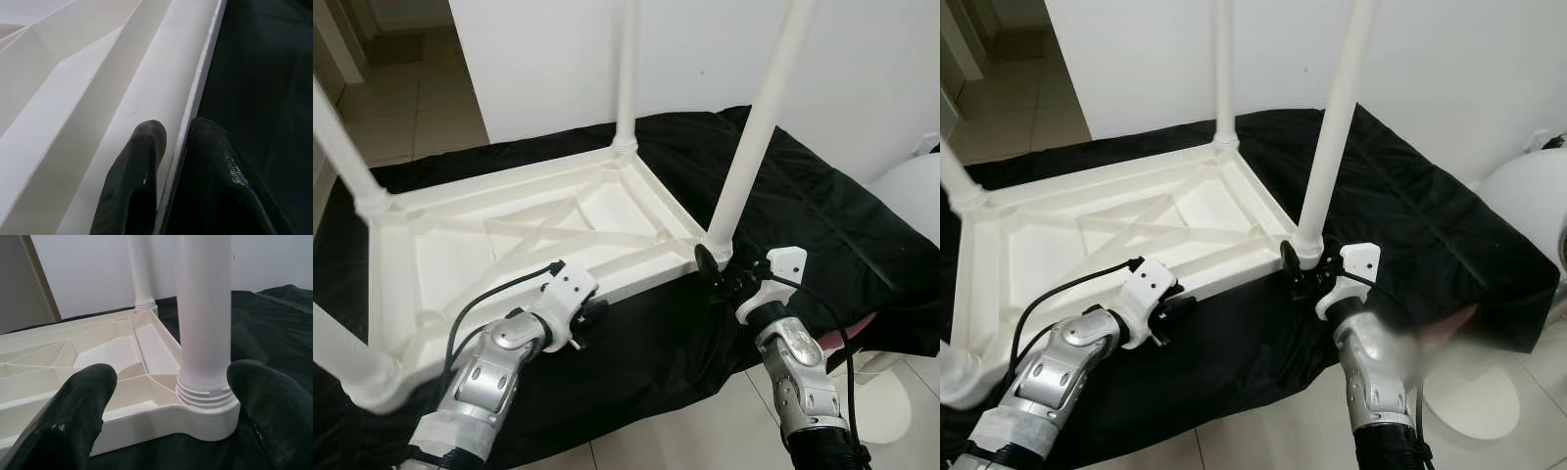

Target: Building children table

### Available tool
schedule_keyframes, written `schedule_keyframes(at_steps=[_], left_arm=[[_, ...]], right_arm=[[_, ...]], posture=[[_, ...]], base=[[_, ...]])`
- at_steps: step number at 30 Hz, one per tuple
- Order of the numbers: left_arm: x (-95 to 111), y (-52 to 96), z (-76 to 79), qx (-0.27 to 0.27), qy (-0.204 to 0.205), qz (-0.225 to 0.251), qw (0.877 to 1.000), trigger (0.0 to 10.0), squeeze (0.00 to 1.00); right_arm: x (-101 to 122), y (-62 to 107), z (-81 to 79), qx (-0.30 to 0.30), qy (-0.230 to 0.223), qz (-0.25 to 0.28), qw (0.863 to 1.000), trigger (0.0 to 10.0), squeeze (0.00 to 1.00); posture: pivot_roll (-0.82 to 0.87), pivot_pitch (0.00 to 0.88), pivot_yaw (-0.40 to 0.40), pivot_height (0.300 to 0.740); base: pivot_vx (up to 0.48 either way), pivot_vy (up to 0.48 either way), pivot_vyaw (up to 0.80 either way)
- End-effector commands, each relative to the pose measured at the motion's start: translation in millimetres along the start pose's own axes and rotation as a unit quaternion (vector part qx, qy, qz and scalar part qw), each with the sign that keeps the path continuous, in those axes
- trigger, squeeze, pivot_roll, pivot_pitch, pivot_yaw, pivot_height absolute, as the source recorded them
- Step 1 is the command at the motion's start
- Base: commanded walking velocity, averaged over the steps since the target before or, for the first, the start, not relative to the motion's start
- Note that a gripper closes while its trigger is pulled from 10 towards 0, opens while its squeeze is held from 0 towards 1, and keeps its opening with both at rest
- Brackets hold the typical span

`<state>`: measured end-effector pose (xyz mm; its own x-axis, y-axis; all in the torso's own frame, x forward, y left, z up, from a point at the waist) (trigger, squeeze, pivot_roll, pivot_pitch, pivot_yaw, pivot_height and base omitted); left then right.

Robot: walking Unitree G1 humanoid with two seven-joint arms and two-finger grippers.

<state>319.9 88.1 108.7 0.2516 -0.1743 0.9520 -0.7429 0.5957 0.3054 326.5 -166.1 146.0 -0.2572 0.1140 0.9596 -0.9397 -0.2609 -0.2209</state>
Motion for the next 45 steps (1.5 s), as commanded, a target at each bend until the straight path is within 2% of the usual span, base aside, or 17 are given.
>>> schedule_keyframes(at_steps=[1, 6, 7, 8, 9, 12, 13, 22, 23, 24, 25, 28, 29, 30, 38, 40, 45], left_arm=[[-14, 2.1, -16.9, 0.084, 0.013, -0.017, 0.996, 0.0, 0.0], [-13, 0.8, -24.3, 0.111, 0.012, -0.017, 0.994, 0.0, 0.0], [-10, -1.2, -25.1, 0.115, 0.012, -0.014, 0.993, 2.2, 0.0], [-10, -1.2, -25.1, 0.115, 0.012, -0.014, 0.993, 2.2, 0.0], [-6, -3.7, -24.0, 0.116, 0.009, -0.007, 0.993, 6.3, 0.0], [-4, -5.3, -22.9, 0.115, 0.008, -0.002, 0.993, 6.3, 0.0], [1, -8.5, -18.4, 0.107, -0.004, 0.01, 0.994, 10.0, 0.0], [21, -10.7, 10.0, 0.037, -0.009, 0.074, 0.997, 10.0, 0.03], [20, -10.7, 13.5, 0.021, 0.008, 0.075, 0.997, 10.0, 0.38], [20, -10.7, 13.5, 0.021, 0.008, 0.075, 0.997, 10.0, 0.38], [20, -10.8, 17.2, 0.01, 0.006, 0.075, 0.997, 10.0, 1.0], [22, -10.3, 22.5, 0.005, -0.015, 0.081, 0.997, 10.0, 1.0], [23, -8.9, 25.1, 0.001, -0.024, 0.086, 0.996, 10.0, 0.74], [23, -7.8, 26.2, -0.001, -0.025, 0.088, 0.996, 10.0, 0.0], [22, 7.9, 18.7, -0.008, -0.017, 0.095, 0.995, 10.0, 0.0], [10, 20.7, 1.3, 0.01, -0.034, 0.07, 0.997, 10.0, 0.0], [0, 30.1, -12.5, 0.027, -0.048, 0.042, 0.998, 10.0, 0.0]], right_arm=[[-1, 1.1, 0.2, 0.0, -0.001, -0.005, 1.0, 10.0, 0.0], [-1, 0.7, 0.8, -0.002, 0.0, -0.005, 1.0, 10.0, 0.0], [-1, 0.2, 0.2, -0.002, 0.0, -0.005, 1.0, 10.0, 0.0], [-1, 0.2, 0.2, -0.002, 0.0, -0.005, 1.0, 10.0, 0.0], [-1, -0.4, -0.9, -0.001, -0.001, -0.005, 1.0, 10.0, 0.0], [-1, -0.7, -1.7, 0.0, -0.001, -0.005, 1.0, 10.0, 0.0], [-1, -1.3, -3.1, 0.002, -0.001, -0.005, 1.0, 10.0, 0.0], [-2, -1.5, -6.7, 0.006, -0.003, -0.007, 1.0, 10.0, 0.0], [-2, -1.3, -7.0, 0.005, -0.004, -0.007, 1.0, 10.0, 0.0], [-2, -1.3, -7.0, 0.005, -0.004, -0.007, 1.0, 10.0, 0.0], [-2, -1.1, -7.8, 0.006, -0.004, -0.008, 1.0, 10.0, 0.0], [-3, -1.1, -9.5, 0.006, -0.006, -0.008, 1.0, 10.0, 0.0], [-3, -1.0, -10.0, 0.007, -0.007, -0.009, 1.0, 10.0, 0.0], [-3, -0.9, -10.3, 0.007, -0.007, -0.009, 1.0, 10.0, 0.0], [-5, 0.2, -9.1, 0.005, -0.008, -0.012, 1.0, 10.0, 0.0], [-5, -1.1, -9.0, 0.004, -0.009, -0.012, 1.0, 10.0, 0.0], [-4, -2.6, -9.9, 0.006, -0.01, -0.011, 1.0, 10.0, 0.0]], posture=[[-0.05, 0.047, 0.013, 0.74], [-0.05, 0.043, 0.011, 0.74], [-0.05, 0.042, 0.008, 0.74], [-0.05, 0.042, 0.008, 0.74], [-0.05, 0.042, 0.008, 0.74], [-0.05, 0.042, 0.008, 0.74], [-0.05, 0.04, 0.006, 0.74], [-0.05, 0.038, 0.009, 0.74], [-0.05, 0.038, 0.009, 0.74], [-0.05, 0.038, 0.009, 0.74], [-0.05, 0.039, 0.01, 0.74], [-0.04, 0.042, 0.011, 0.74], [-0.04, 0.042, 0.011, 0.74], [-0.04, 0.044, 0.011, 0.74], [-0.03, 0.052, 0.011, 0.74], [-0.02, 0.059, 0.008, 0.74], [-0.02, 0.063, 0.006, 0.74]], base=[[0.0, 0.0, 0.0], [0.0, 0.0, 0.0], [0.0, 0.0, 0.0], [0.0, 0.0, 0.0], [0.0, 0.0, 0.0], [0.0, 0.0, 0.0], [0.0, 0.0, 0.0], [0.0, 0.0, 0.0], [0.0, 0.0, 0.0], [0.0, 0.0, 0.0], [0.0, 0.0, 0.0], [0.0, 0.0, 0.0], [0.0, 0.0, 0.0], [0.0, 0.0, 0.0], [0.0, 0.0, 0.0], [0.0, 0.0, 0.0], [0.0, 0.0, 0.0]])
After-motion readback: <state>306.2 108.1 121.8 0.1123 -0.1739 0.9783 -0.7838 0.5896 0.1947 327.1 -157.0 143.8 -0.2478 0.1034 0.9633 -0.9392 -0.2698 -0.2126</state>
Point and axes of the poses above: a point about 5 cm out from each wrist's last joint towards the gripper, its own y axis pointing back from the gripper into the wrist, its own x axis along the axis of the wrist's last joint, z = x × y, the point moved 3 cm from there along -y, pointing out of the wrist towards the gripper, and after that the axes turned 14 degrees about y, right-handed, at the moved point
